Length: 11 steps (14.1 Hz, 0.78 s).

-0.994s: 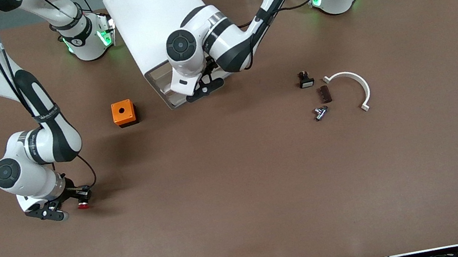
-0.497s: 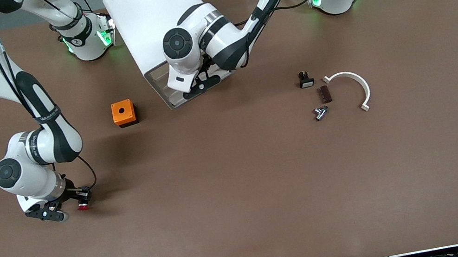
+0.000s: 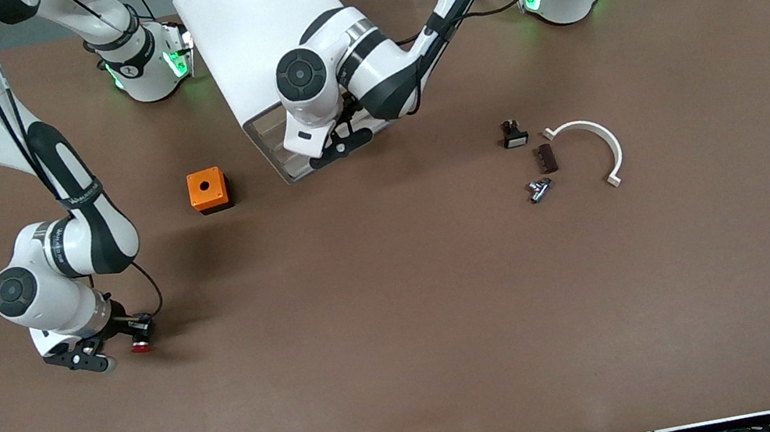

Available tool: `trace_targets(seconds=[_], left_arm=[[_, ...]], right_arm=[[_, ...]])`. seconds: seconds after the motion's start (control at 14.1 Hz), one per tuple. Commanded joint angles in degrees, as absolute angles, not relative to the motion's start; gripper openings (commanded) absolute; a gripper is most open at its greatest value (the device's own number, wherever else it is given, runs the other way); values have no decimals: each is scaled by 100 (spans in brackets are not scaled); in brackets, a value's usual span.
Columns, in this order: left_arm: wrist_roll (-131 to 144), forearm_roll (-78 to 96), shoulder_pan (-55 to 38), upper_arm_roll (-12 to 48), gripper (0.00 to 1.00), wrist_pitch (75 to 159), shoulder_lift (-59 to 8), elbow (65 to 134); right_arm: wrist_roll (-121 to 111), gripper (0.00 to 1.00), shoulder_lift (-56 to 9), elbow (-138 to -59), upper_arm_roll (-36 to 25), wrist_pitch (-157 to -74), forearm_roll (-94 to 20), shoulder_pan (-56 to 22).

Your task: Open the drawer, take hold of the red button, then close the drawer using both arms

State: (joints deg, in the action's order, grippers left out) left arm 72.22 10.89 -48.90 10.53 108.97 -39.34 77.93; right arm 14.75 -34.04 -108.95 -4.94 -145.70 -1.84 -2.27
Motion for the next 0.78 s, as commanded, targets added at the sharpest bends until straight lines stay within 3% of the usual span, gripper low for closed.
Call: trace_targets(seconds=[0.0,0.5,0.71], left_arm=[[7216,1143,-4712,976,100,10872,-3745,7743],[7224,1151,-4131,1002,100,10828,-3419,7770],[7199,1151,-4061,1002,100,10802,-3226,7778]], right_arm=[[1415,100,-3445,-10846,-404,-14616,-255,-114],[1327,100,-3384,-10732,-404,-14433,-246,-97],[1153,100,-3209,-10460,-387,-13548,-246,-105]])
